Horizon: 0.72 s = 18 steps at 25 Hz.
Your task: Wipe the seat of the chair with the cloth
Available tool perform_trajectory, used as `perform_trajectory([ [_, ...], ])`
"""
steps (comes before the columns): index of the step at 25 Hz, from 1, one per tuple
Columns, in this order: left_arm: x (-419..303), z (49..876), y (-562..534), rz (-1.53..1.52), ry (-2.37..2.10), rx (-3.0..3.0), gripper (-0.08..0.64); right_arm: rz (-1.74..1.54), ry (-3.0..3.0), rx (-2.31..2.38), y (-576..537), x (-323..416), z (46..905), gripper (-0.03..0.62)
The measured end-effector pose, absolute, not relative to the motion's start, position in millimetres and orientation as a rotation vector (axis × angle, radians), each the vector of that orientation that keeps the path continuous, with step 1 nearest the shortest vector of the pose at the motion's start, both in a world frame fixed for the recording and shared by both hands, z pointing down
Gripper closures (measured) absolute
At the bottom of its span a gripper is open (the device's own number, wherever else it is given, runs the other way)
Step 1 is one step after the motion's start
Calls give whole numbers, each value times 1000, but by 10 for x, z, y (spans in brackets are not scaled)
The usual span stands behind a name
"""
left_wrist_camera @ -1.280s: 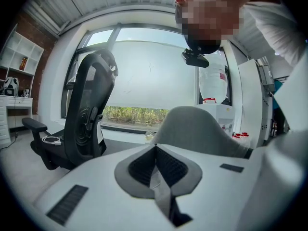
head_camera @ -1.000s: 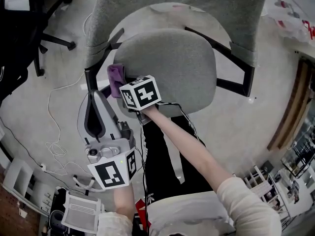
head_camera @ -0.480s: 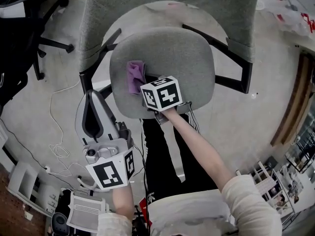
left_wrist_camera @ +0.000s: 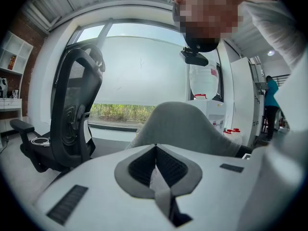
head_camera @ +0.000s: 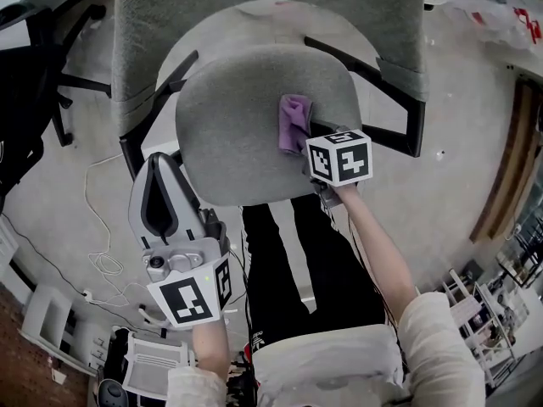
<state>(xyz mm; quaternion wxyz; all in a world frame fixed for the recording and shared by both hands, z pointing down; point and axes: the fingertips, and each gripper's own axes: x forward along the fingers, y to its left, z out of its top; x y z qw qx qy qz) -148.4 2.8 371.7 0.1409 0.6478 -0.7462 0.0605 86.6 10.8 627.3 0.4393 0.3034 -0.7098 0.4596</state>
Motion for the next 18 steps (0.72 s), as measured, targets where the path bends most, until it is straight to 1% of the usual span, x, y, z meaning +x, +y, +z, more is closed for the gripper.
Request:
perform_trajectory([
  [10,-1256,3702,-139,191,-2116,1913,548,991,-1624,906,-104,1784,6213,497],
  [18,-1155,3677,-244,181,-2103,1930,548,884,-1513,978,-155,2036,6161,499],
])
